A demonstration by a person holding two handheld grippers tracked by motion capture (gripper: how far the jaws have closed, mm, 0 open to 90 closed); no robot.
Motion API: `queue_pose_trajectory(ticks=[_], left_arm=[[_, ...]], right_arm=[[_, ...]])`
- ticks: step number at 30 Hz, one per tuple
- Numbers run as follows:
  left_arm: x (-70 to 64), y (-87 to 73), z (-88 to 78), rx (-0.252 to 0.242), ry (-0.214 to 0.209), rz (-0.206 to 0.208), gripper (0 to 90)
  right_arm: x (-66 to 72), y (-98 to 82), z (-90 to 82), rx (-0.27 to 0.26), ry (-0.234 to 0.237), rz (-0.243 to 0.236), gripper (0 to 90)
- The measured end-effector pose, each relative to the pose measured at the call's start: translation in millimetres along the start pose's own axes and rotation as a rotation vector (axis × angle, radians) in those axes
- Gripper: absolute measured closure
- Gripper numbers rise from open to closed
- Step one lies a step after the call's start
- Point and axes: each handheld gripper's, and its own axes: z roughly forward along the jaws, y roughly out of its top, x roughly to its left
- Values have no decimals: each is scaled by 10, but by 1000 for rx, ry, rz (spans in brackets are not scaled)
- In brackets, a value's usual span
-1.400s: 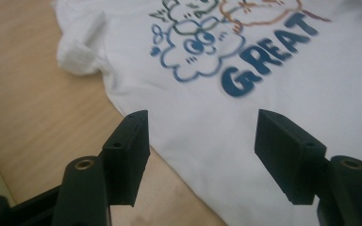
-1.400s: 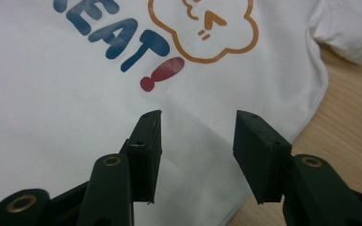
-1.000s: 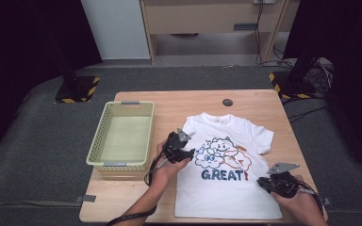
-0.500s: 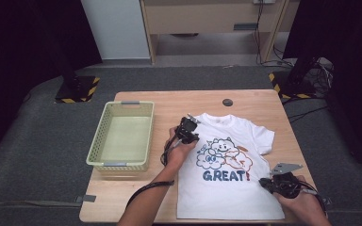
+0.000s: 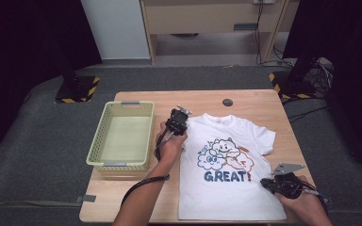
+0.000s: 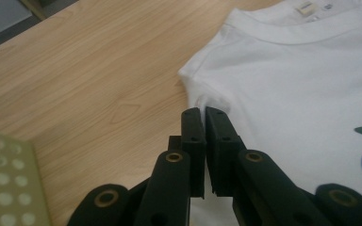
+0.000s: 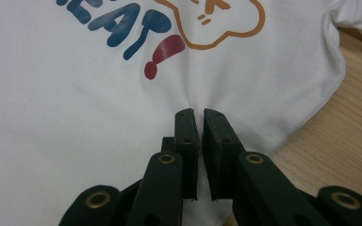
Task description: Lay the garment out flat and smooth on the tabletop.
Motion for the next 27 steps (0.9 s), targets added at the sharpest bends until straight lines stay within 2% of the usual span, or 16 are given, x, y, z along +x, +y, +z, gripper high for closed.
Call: queue_pose_trajectory(ticks=[6, 9, 12, 14, 18, 21, 23, 27], left_arm=[[130, -46, -29, 42, 37, -31, 847], [147, -37, -64, 18, 47, -65, 714], [112, -13, -113, -8, 50, -46, 555], [71, -12, -157, -22, 35, -26, 486], [-29, -65, -266, -57, -22, -41, 406], [-129, -124, -342, -65, -53, -28, 362], [-195, -168, -393, -64, -64, -27, 298], [-322, -277, -483, -65, -97, -27, 217]], right_arm=[[7, 6, 0, 4, -6, -4, 829], [1, 14, 1, 8, -14, -8, 788], [-5, 25, 3, 14, -31, -9, 711], [-15, 33, -2, 18, -38, -12, 651], [-56, 42, -29, -7, -34, 17, 537], [-100, 68, -45, -15, -33, 32, 427], [-136, 98, -58, -22, -38, 41, 366], [-218, 178, -72, -57, -45, 68, 233]])
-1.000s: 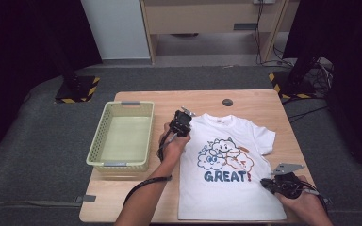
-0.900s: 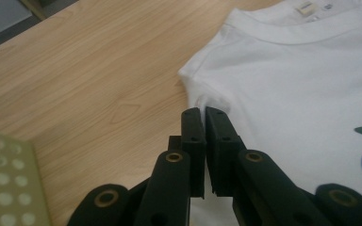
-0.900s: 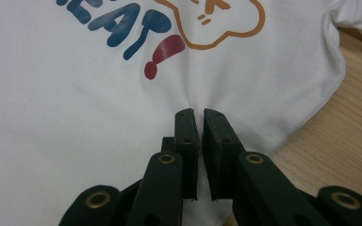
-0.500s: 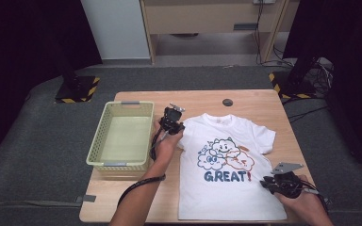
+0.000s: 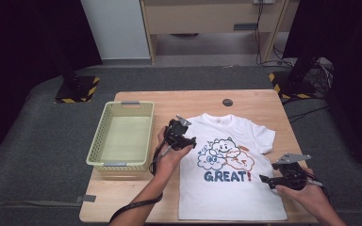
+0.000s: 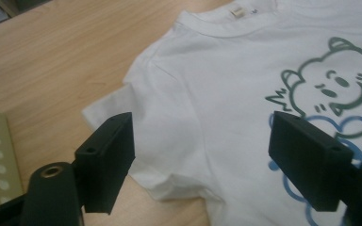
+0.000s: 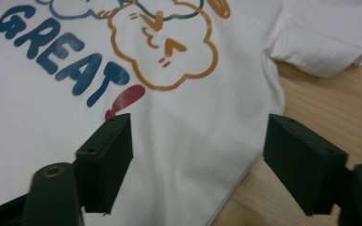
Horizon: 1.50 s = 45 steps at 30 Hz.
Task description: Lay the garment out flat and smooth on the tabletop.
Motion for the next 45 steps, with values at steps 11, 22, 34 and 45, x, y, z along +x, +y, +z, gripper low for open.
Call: queue_pose_trajectory(ticks=[11, 22, 34, 45], left_arm=[[-318, -366, -165, -19, -93, 32, 149], [-460, -712, -274, -32, -138, 40, 133], [-518, -1040, -284, 6, -149, 45, 127], [-541, -1283, -339, -4, -147, 38, 126]], right_arm=[[-201, 330, 74, -14, -23, 6, 69], [-420, 549, 151, -16, -51, 61, 57], [-739, 631, 226, 13, -100, 135, 140], [-1031, 670, 318, 6, -145, 188, 201]])
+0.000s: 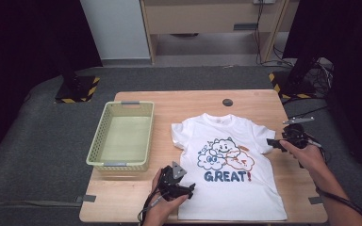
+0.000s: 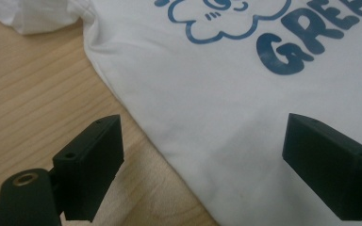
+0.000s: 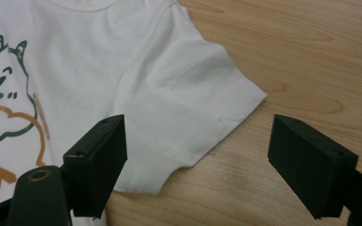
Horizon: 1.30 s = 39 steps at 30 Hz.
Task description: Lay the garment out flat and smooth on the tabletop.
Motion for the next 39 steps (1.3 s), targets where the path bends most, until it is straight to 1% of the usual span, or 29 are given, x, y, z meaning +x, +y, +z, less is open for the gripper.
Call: queue_pose_trajectory(ticks=[5, 7, 12, 15, 17, 20, 23, 26, 29, 33, 36, 38, 39], left_arm=[[13, -80, -5, 6, 5, -13, 126], [18, -90, 3, 12, 8, -7, 126], [16, -95, 14, 11, 7, -11, 122], [10, -100, 15, 11, 8, -7, 120], [6, -105, 14, 6, 9, -11, 121], [10, -118, 1, 2, 15, -13, 122], [30, -125, -35, -21, 37, -24, 131], [61, -139, -56, -26, 40, -36, 130], [68, -173, -40, -8, 31, -33, 129], [50, -182, -41, -12, 28, -23, 126], [56, -197, -42, -18, 24, -24, 121], [59, -202, -42, -21, 24, -24, 119], [58, -202, -41, -23, 25, -24, 118]], right_arm=[[-76, 31, 25, -22, -16, 41, 207], [-103, 42, 26, -33, -24, 59, 231], [-181, 59, 48, -32, -49, 73, 293], [-211, 71, 76, -30, -59, 84, 301], [-211, 76, 92, -32, -57, 92, 300], [-197, 81, 143, -26, -55, 90, 297], [-216, 99, 233, -4, -70, 78, 292], [-256, 127, 303, -7, -84, 95, 294], [-275, 146, 405, 6, -86, 104, 294], [-283, 161, 496, 17, -86, 108, 300], [-266, 187, 551, 20, -80, 111, 304], [-241, 192, 585, 24, -80, 106, 302], [-221, 186, 612, 33, -81, 96, 293]])
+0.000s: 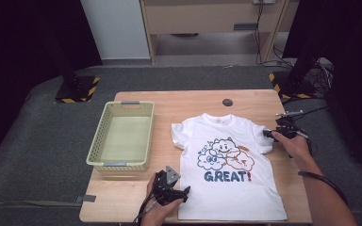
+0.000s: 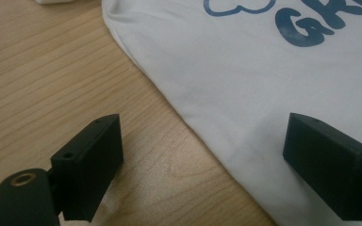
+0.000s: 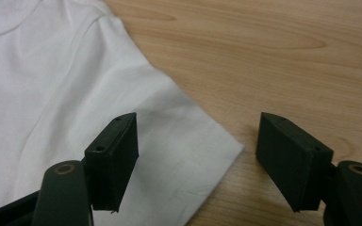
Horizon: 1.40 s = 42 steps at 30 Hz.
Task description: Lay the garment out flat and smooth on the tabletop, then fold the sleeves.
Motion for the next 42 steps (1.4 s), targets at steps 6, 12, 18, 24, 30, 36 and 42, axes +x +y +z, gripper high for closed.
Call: queue_pose_trajectory(ticks=[6, 12, 18, 24, 30, 36, 42], left_arm=[[1, -13, -4, -6, 0, 0, 117], [7, -13, -7, -4, -7, 5, 116], [8, -17, -8, -4, -9, 8, 112], [5, -18, -6, -4, -5, 5, 102], [27, -22, -5, -5, -17, 12, 93], [63, -24, 4, -11, -24, 20, 84], [89, -21, 6, -10, -35, 30, 83]], right_arm=[[96, -3, -7, -15, -20, -20, 575], [112, -8, -48, 4, 25, -9, 837], [126, 15, -138, -20, 41, -19, 863], [210, 101, -293, -29, 59, -49, 860], [356, 209, -407, -5, 77, -98, 861], [579, 401, -498, 35, 80, -146, 865], [813, 586, -478, 80, 71, -174, 865]])
